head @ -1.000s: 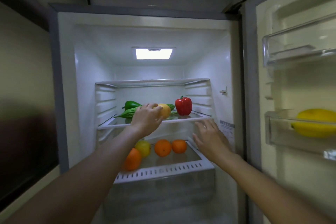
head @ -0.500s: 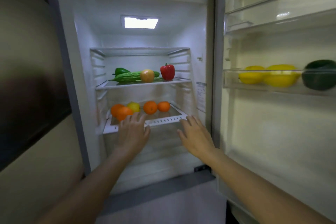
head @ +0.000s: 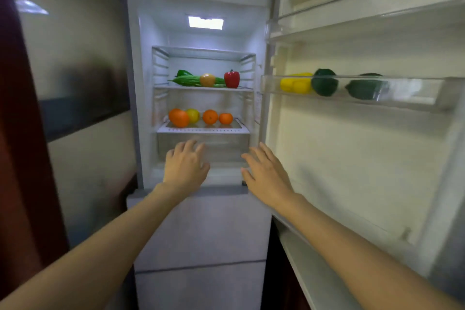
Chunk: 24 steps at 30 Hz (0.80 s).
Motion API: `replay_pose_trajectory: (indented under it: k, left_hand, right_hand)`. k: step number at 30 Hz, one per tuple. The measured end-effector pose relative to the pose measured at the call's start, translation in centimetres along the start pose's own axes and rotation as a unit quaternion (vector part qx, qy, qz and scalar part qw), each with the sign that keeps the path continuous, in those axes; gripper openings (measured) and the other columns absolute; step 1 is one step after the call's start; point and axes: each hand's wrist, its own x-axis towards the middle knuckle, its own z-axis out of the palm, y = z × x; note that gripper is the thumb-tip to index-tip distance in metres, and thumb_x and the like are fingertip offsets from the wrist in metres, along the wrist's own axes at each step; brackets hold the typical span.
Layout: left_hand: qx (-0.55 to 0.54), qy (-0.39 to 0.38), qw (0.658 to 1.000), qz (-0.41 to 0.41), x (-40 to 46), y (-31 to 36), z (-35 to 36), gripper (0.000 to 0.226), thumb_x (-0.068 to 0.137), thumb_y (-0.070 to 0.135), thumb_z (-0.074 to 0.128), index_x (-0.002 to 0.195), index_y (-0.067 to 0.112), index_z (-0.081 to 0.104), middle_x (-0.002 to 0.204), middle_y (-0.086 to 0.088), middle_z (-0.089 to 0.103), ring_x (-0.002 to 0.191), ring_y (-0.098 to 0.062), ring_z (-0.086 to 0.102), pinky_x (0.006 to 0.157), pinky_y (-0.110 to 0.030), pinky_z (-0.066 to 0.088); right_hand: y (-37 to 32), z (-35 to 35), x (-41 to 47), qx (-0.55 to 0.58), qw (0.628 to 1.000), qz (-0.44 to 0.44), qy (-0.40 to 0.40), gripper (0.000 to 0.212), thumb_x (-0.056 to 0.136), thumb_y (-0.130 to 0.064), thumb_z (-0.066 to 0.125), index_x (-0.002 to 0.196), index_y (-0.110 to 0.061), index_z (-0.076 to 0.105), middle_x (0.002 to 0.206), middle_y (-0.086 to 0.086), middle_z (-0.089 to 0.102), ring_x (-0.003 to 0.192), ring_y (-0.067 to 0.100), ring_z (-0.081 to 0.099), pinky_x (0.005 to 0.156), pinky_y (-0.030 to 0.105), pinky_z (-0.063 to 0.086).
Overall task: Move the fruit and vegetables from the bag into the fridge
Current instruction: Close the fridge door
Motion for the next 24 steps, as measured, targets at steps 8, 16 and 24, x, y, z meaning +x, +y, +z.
replay_pose_trajectory:
  k: [8, 16, 24]
  left_hand:
    - [-0.002, -0.017, 0.999, 0.028, -5.3, 9.0, -4.6, 0.047, 0.093, 0.035, 0.044, 0.137, 0.018, 0.040, 0.142, -0.008, 0.039, 0.129, -0.030, 0.035, 0.101, -0.043, 0.032]
    - [-0.039, -0.017, 0.994, 0.099, -7.5, 17.6, -6.8, 0.048, 0.095, 0.038, 0.042, 0.138, 0.018, 0.040, 0.143, -0.008, 0.039, 0.130, -0.031, 0.035, 0.101, -0.045, 0.031]
    - [-0.038, -0.028, 0.987, 0.152, -8.1, 24.8, -6.0, 0.046, 0.096, 0.038, 0.037, 0.139, 0.020, 0.038, 0.148, -0.006, 0.034, 0.131, -0.029, 0.033, 0.102, -0.044, 0.030]
  right_hand:
    - [3.8, -9.1, -9.4, -0.068, 0.997, -0.009, 0.040, 0.039, 0.096, -0.028, 0.045, 0.131, -0.010, 0.053, 0.140, 0.012, 0.047, 0.140, 0.032, 0.027, 0.112, 0.040, 0.026]
    - [9.2, -15.3, -17.3, -0.107, 0.988, 0.092, 0.057, 0.050, 0.098, -0.034, 0.039, 0.144, -0.014, 0.034, 0.154, 0.013, 0.024, 0.145, 0.027, 0.011, 0.116, 0.039, 0.016]
    - [14.9, -18.8, -22.6, -0.166, 0.961, 0.216, 0.048, 0.072, 0.097, -0.037, 0.041, 0.150, -0.015, -0.004, 0.156, 0.017, -0.013, 0.144, 0.033, -0.012, 0.115, 0.046, 0.010]
